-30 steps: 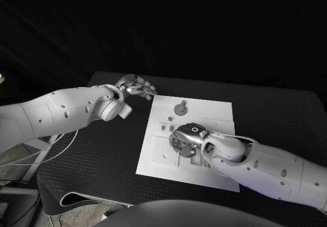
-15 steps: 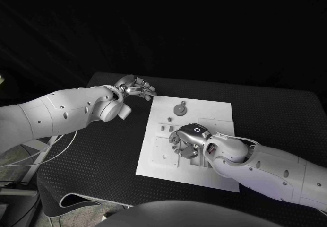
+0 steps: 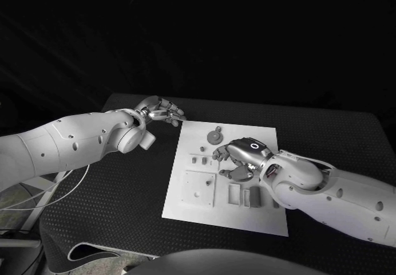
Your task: Assemble the parts on the task board
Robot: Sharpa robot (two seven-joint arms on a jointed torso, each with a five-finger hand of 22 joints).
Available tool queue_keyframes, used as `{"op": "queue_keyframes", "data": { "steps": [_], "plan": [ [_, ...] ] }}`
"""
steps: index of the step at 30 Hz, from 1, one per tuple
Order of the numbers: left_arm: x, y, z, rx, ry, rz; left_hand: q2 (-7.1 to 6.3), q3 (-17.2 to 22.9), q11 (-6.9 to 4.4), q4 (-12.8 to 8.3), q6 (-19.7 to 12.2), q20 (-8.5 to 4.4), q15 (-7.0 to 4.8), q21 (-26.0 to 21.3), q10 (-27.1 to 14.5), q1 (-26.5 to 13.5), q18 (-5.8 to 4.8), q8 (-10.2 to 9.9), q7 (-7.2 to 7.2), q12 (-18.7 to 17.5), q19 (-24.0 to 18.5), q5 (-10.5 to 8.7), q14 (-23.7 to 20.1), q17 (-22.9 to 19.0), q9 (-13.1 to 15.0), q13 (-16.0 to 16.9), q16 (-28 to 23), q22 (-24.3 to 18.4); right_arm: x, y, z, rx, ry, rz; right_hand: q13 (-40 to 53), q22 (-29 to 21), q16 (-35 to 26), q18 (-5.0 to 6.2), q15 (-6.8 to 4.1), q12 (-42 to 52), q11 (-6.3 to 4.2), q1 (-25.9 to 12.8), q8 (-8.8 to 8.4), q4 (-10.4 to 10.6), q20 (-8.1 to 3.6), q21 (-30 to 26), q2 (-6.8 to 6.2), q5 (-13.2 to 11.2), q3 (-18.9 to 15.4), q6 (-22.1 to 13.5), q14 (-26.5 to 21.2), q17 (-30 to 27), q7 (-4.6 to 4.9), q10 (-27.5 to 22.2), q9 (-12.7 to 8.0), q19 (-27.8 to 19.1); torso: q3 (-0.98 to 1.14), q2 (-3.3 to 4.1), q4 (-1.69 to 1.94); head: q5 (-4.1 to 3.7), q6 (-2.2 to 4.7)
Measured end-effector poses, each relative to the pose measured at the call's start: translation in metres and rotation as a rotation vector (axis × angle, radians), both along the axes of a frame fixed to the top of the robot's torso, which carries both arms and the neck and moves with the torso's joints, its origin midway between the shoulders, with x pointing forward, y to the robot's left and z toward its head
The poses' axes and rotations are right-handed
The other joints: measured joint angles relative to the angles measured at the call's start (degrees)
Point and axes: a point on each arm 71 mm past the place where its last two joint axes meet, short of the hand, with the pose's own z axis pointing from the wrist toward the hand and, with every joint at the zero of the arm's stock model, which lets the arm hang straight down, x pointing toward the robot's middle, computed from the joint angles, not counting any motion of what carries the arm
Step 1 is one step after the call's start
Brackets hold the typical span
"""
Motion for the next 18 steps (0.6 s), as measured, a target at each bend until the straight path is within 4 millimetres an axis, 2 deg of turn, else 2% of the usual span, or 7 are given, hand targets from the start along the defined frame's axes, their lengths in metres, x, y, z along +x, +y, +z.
{"op": "queue_keyframes", "data": {
  "steps": [5, 7, 10, 12, 18],
  "plan": [
    [0.001, 0.002, 0.000, 0.001, -0.001, 0.004, 0.00, 0.0, 0.00, 0.0, 0.0, 0.00, 0.00, 0.0, 0.0, 0.0, 0.00, 0.0, 0.00, 0.0, 0.0, 0.00, 0.0, 0.0, 0.0, 0.0, 0.0, 0.0, 0.017, -0.028, 0.022, -0.002, -0.034, -0.056, 0.0, 0.0, 0.0, 0.00, 0.00, 0.0, 0.10, 0.0, 0.00, 0.3, -0.08, 0.0, 0.00, 0.0, -0.4, 0.0, 0.0, 0.0, 0.00, 0.1, -0.1, 0.1, 0.00, 0.00, -0.15, -0.60, 0.66],
    [0.001, 0.002, 0.000, 0.002, -0.002, 0.005, 0.00, 0.0, 0.00, 0.0, 0.0, 0.00, 0.00, 0.0, 0.0, 0.0, 0.00, 0.0, 0.00, 0.0, 0.0, 0.00, 0.0, 0.1, 0.0, 0.0, -0.2, -0.1, 0.021, -0.036, 0.026, -0.006, -0.038, -0.072, 0.0, 0.0, 0.0, 0.00, 0.00, 0.0, 0.09, -0.5, 0.00, 0.5, -0.08, 0.0, -0.51, 0.0, -0.6, 0.0, 0.0, 0.0, 0.00, 0.1, -0.1, 0.1, -0.01, -0.01, -0.25, -0.74, 0.91],
    [0.001, 0.002, 0.000, 0.002, -0.002, 0.005, 0.00, 0.0, 0.00, 0.0, 0.0, 0.00, 0.00, 0.0, 0.0, 0.0, 0.00, 0.0, 0.00, 0.0, 0.0, 0.00, 0.0, 0.1, 0.0, 0.0, -0.2, -0.1, 0.024, -0.046, 0.028, -0.015, -0.034, -0.087, 0.0, 0.0, 0.0, 0.00, 0.00, 0.0, 0.09, -0.8, 0.00, 0.6, -0.07, 0.0, -0.78, 0.0, -0.8, -0.1, 0.0, 0.0, -0.12, 0.1, -0.2, 0.1, 0.07, -0.04, -0.42, -0.89, 1.16],
    [0.001, 0.002, 0.000, 0.002, -0.002, 0.005, 0.00, 0.0, 0.00, 0.0, 0.0, 0.00, 0.00, 0.0, 0.0, 0.0, 0.00, 0.0, 0.00, 0.0, 0.0, 0.00, 0.0, 0.1, 0.0, 0.0, -0.2, -0.1, 0.025, -0.051, 0.027, -0.026, -0.025, -0.095, -0.1, 0.0, 0.0, 0.00, 0.00, 0.0, 0.08, -1.4, 0.00, 0.8, 0.00, 0.0, -1.39, 0.0, -0.9, -0.4, 0.0, 0.0, -0.43, 0.1, -0.2, 0.2, 0.10, -0.05, -0.46, -0.99, 1.26],
    [0.001, 0.004, 0.000, 0.003, -0.003, 0.009, 0.00, 0.0, 0.00, 0.0, 0.0, 0.00, 0.00, 0.0, 0.0, 0.0, 0.00, 0.0, 0.00, 0.0, 0.0, 0.00, 0.0, 0.1, 0.0, 0.0, -0.2, 0.0, 0.029, -0.061, 0.021, -0.073, 0.005, -0.109, -0.6, 0.0, 0.0, 0.00, 0.51, -0.4, 0.00, -2.6, 0.00, 1.7, 0.34, -0.2, -2.56, 0.0, -1.2, -1.4, -0.5, 0.0, -1.35, -0.5, -0.4, -0.1, 0.13, -0.04, -0.41, -1.22, 1.44]
  ]
}}
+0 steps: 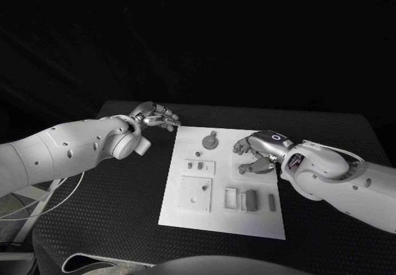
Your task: Assemble the parts on the task board
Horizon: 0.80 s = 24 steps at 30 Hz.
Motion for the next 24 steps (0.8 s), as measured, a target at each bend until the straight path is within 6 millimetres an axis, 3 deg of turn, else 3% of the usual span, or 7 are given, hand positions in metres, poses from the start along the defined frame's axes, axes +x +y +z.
{"op": "queue_keyframes", "data": {
  "steps": [2, 12, 21, 24],
  "plan": [
    [0.000, 0.000, 0.000, 0.000, 0.000, 0.001, 0.00, 0.0, 0.00, 0.0, 0.0, 0.00, 0.00, 0.0, 0.0, 0.0, 0.00, 0.0, 0.00, 0.0, 0.0, 0.00, 0.0, 0.0, 0.0, 0.0, 0.0, 0.0, 0.002, -0.003, -0.002, -0.018, 0.011, -0.006, -0.1, 0.0, 0.0, 0.00, 0.08, 0.0, 0.59, -0.1, 0.00, 0.2, 0.01, 0.0, -0.08, 0.0, 0.1, -0.4, -0.1, 0.0, -0.19, -1.0, 0.0, 0.0, -0.01, 0.00, 0.02, -0.05, 0.01],
    [0.000, 0.001, 0.000, 0.000, 0.000, 0.002, 0.00, -0.1, 0.00, 0.1, 0.0, 0.00, 0.00, 0.0, 0.0, 0.0, 0.00, 0.0, 0.00, 0.0, 0.0, 0.00, 0.0, 0.1, 0.0, 0.0, 0.0, 0.0, 0.009, -0.010, -0.021, -0.077, 0.047, -0.029, -0.1, 0.0, 0.0, 0.00, 0.08, 0.0, 0.68, -0.3, 0.00, 0.8, 0.03, -0.2, -0.35, 0.0, 0.3, -0.3, -0.1, 0.0, -0.19, -1.3, 0.0, 0.0, -0.07, 0.04, 0.09, -0.15, -0.10],
    [0.000, 0.001, 0.000, 0.000, 0.000, 0.003, 0.00, -0.1, 0.00, 0.1, 0.0, 0.00, 0.00, 0.0, 0.0, 0.0, 0.00, 0.0, 0.00, 0.0, 0.0, 0.00, 0.0, 0.1, 0.0, 0.0, 0.0, -0.1, 0.010, -0.009, -0.035, -0.107, 0.057, -0.033, -0.1, 0.0, 0.0, 0.00, 0.08, 0.2, 0.63, 1.8, 0.48, 0.4, 0.11, -0.2, 1.30, 0.0, 0.6, -0.3, -0.1, 0.1, -0.19, -1.2, 0.2, -0.1, -0.16, 0.01, 0.25, -0.27, -0.25],
    [0.000, 0.001, 0.000, 0.000, 0.000, 0.003, 0.00, -0.1, 0.00, 0.1, 0.0, 0.00, 0.00, 0.0, 0.0, 0.0, 0.00, 0.0, 0.00, 0.0, 0.0, 0.00, 0.0, 0.1, 0.0, 0.0, 0.0, -0.1, 0.008, -0.010, -0.039, -0.115, 0.064, -0.031, 0.3, 0.0, 0.0, 0.00, -0.35, 1.2, 0.04, 1.7, 0.63, -0.2, 0.01, -0.2, 2.07, 0.0, 0.3, -0.2, 0.4, 0.1, -0.06, 0.7, 0.2, 0.3, -0.16, -0.01, 0.25, -0.30, -0.35]
  ]
}}
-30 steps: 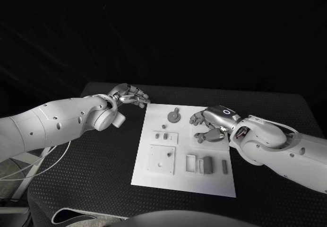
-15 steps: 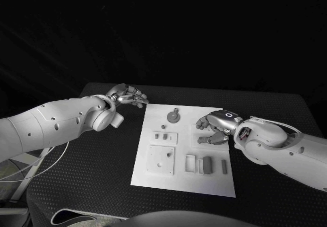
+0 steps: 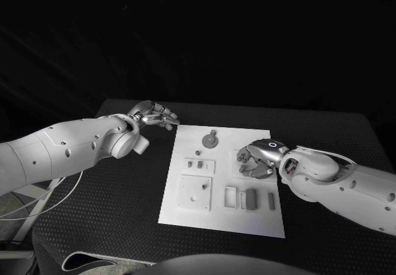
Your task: Assemble the parts on the task board
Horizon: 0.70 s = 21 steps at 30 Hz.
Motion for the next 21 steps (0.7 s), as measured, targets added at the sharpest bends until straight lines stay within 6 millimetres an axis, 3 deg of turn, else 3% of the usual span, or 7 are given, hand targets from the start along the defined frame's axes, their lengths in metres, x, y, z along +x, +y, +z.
{"op": "queue_keyframes", "data": {
  "steps": [3, 8, 13, 21],
  "plan": [
    [0.0000, 0.0002, 0.0000, 0.000, 0.000, 0.000, 0.00, 0.0, 0.00, 0.0, 0.0, 0.00, 0.00, 0.0, 0.0, 0.0, 0.00, 0.0, 0.00, 0.0, 0.0, 0.00, 0.0, 0.0, 0.0, 0.0, 0.0, 0.0, -0.0009, 0.0003, -0.0018, -0.005, 0.004, 0.003, 0.5, 0.0, 0.0, 0.00, -0.52, 0.8, -0.68, 0.1, 0.83, -0.7, -0.04, 0.0, 1.03, 0.0, -0.4, 1.0, 0.5, 0.0, 0.68, 1.9, 0.2, 0.1, 0.00, 0.00, -0.02, 0.04, -0.08],
    [0.0000, 0.0001, 0.0000, 0.000, 0.000, 0.000, 0.00, 0.0, 0.00, 0.0, 0.0, 0.00, 0.00, 0.0, 0.0, 0.0, 0.00, 0.0, 0.00, 0.0, 0.0, 0.00, 0.0, 0.1, 0.0, 0.0, 0.0, 0.0, -0.0019, 0.0010, -0.0025, -0.011, 0.005, 0.008, 1.6, 0.0, 0.0, 0.00, -1.71, 2.3, -1.84, 0.5, 2.29, -1.3, -0.45, 0.3, 2.71, 0.0, -0.7, 3.5, 1.2, -0.1, 1.04, 4.9, 0.6, 0.4, 0.00, -0.01, -0.10, 0.11, -0.12],
    [0.0001, 0.0001, 0.0000, 0.000, 0.000, 0.000, 0.00, 0.0, 0.00, 0.0, 0.0, 0.00, 0.00, 0.0, 0.0, 0.0, 0.00, 0.0, 0.00, 0.0, 0.0, 0.00, 0.0, 0.1, 0.0, 0.0, 0.0, 0.0, -0.0030, 0.0017, -0.0032, -0.016, 0.004, 0.013, 2.6, 0.0, 0.0, 0.00, -2.62, 3.4, -3.13, 0.4, 3.31, -1.4, -0.75, 0.6, 4.29, 0.0, -0.8, 5.7, 1.6, -0.2, 0.43, 7.2, 0.9, 0.7, 0.00, -0.02, -0.12, 0.10, -0.16],
    [0.0001, 0.0003, 0.0000, 0.000, 0.000, 0.000, 0.00, 0.0, 0.00, 0.0, 0.0, 0.00, 0.00, 0.0, 0.0, 0.0, 0.00, 0.0, 0.00, 0.0, 0.0, 0.00, 0.0, 0.1, 0.0, 0.0, -0.2, 0.0, -0.0039, 0.0036, -0.0042, -0.019, 0.003, 0.019, 3.1, 0.0, 0.0, 0.04, -2.88, 3.6, -3.44, 0.2, 3.60, -1.4, -0.76, 0.9, 4.89, 0.0, -0.8, 6.3, 1.8, -0.2, 0.21, 7.7, 1.0, 0.7, 0.02, -0.02, -0.10, 0.07, -0.26]
  ]
}}
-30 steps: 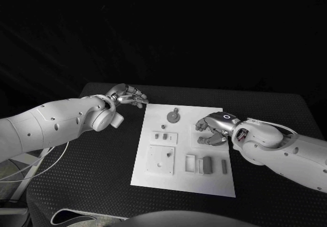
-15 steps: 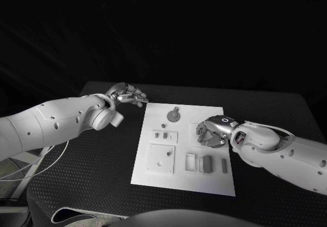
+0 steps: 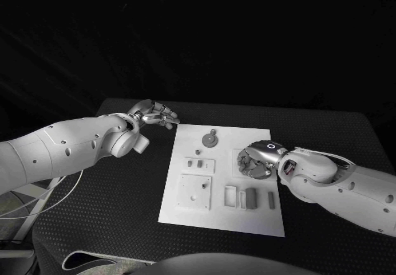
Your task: Assemble the parts on the task board
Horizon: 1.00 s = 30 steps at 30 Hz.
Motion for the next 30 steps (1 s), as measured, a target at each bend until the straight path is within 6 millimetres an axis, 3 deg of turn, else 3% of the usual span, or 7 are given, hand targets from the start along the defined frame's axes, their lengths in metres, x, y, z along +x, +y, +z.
{"op": "queue_keyframes", "data": {
  "steps": [5, 11, 16, 19, 21, 24, 30],
  "plan": [
    [0.0000, 0.0000, 0.0000, 0.000, 0.000, 0.000, 0.00, 0.0, 0.00, 0.0, 0.0, 0.00, 0.00, 0.0, 0.0, 0.0, 0.00, 0.0, 0.00, 0.0, 0.0, 0.00, 0.0, 0.1, 0.0, 0.0, 0.0, -0.1, -0.0005, 0.0017, -0.0004, 0.001, 0.000, 0.003, 0.2, 0.0, 0.0, 0.01, -0.18, 0.0, 0.00, 0.0, 0.00, -0.1, 0.01, 0.0, 0.00, 0.0, -0.2, 0.0, 0.2, 0.0, -0.01, 0.0, 0.0, 0.0, -0.02, 0.00, 0.01, -0.01, -0.12],
    [0.0000, 0.0000, 0.0000, 0.000, 0.000, 0.000, 0.00, 0.0, 0.00, 0.0, 0.0, 0.00, 0.00, 0.0, 0.0, 0.0, 0.00, 0.0, 0.00, 0.0, 0.0, 0.00, 0.0, 0.1, 0.0, 0.0, 0.0, 0.0, -0.0007, 0.0035, -0.0004, 0.002, 0.000, 0.005, 0.4, 0.0, 0.0, 0.03, -0.19, 0.0, 0.00, -1.4, 0.00, 0.2, 0.01, 0.0, -1.45, 0.0, -0.8, 0.0, 0.2, -0.1, -0.01, 0.0, -0.2, 0.0, -0.02, 0.01, 0.01, -0.01, -0.19],
    [0.0000, 0.0000, 0.0000, 0.000, 0.000, 0.000, 0.00, 0.0, 0.00, 0.0, 0.0, 0.00, 0.00, 0.0, 0.0, 0.0, 0.00, 0.0, 0.00, 0.0, 0.0, 0.00, 0.0, 0.1, 0.0, 0.0, 0.0, -0.1, -0.0007, 0.0037, -0.0006, 0.002, 0.000, 0.004, 0.5, 0.0, 0.0, 0.04, -0.19, -0.2, 0.00, -1.4, 0.00, 0.2, 0.02, 0.0, -1.45, 0.0, -0.8, 0.0, 0.2, -0.1, -0.02, 0.0, -0.3, 0.0, -0.05, 0.00, 0.02, -0.01, -0.29],
    [0.0000, 0.0001, 0.0000, 0.000, 0.000, 0.000, 0.00, 0.0, 0.00, 0.0, 0.0, 0.00, 0.00, 0.0, 0.0, 0.0, 0.00, 0.0, 0.00, 0.0, 0.0, 0.00, 0.0, 0.1, 0.0, 0.0, 0.0, -0.1, -0.0008, 0.0037, -0.0008, 0.001, 0.000, 0.002, 0.7, 0.0, 0.0, 0.03, -0.19, -0.2, 0.00, -1.6, 0.00, 0.4, -0.20, 0.0, -0.64, 0.0, -0.6, 0.0, 0.2, -0.1, -0.02, 0.0, -0.3, 0.2, -0.05, 0.00, 0.02, -0.01, -0.32],
    [0.0001, 0.0002, 0.0000, 0.000, 0.000, 0.000, 0.00, 0.0, 0.00, 0.0, 0.0, 0.00, 0.00, 0.0, 0.0, 0.0, 0.00, 0.0, 0.00, 0.0, 0.0, 0.00, 0.0, 0.1, 0.0, 0.0, 0.0, -0.1, -0.0008, 0.0037, -0.0008, 0.001, -0.001, 0.001, 0.9, 0.0, 0.0, 0.03, -0.27, -0.2, -0.02, -1.1, 0.00, 0.2, -0.29, 0.0, 1.08, 0.0, 0.1, 0.2, 0.3, 0.0, -0.19, 0.2, -0.3, 0.3, -0.05, 0.00, 0.02, 0.01, -0.33],
    [0.0001, 0.0002, 0.0000, 0.000, 0.000, 0.000, 0.00, 0.0, 0.00, 0.0, 0.0, 0.00, 0.00, 0.0, 0.0, 0.0, 0.00, 0.0, 0.00, 0.0, 0.0, 0.00, 0.0, 0.2, 0.0, 0.0, 0.0, -0.1, -0.0009, 0.0039, -0.0008, 0.000, -0.005, 0.000, 1.3, 0.0, 0.0, 0.03, -0.49, -0.2, -0.38, -0.2, 0.01, 0.1, -0.28, 0.0, 2.53, 0.0, 1.2, 1.1, 0.5, 0.0, -0.42, 1.0, -0.2, 0.5, -0.05, 0.00, 0.02, 0.02, -0.36],
    [0.0003, 0.0000, -0.0001, 0.000, 0.001, 0.000, 0.18, 0.0, 0.00, 0.0, 0.0, 0.00, 0.00, 0.0, 0.0, -0.2, 0.00, 0.0, 0.00, 0.0, 0.0, 0.00, 0.0, 0.2, 0.0, 0.0, 0.0, -0.2, -0.0014, 0.0046, -0.0008, 0.001, -0.018, -0.002, 2.3, 0.0, 0.0, 0.03, -1.08, 0.7, -0.95, -0.1, 0.77, 0.7, -0.50, 0.3, 3.57, -0.1, 3.6, 2.5, 1.2, 0.3, -0.89, 2.6, -0.2, 0.9, -0.04, 0.00, 0.02, 0.01, -0.40]
  ]
}}
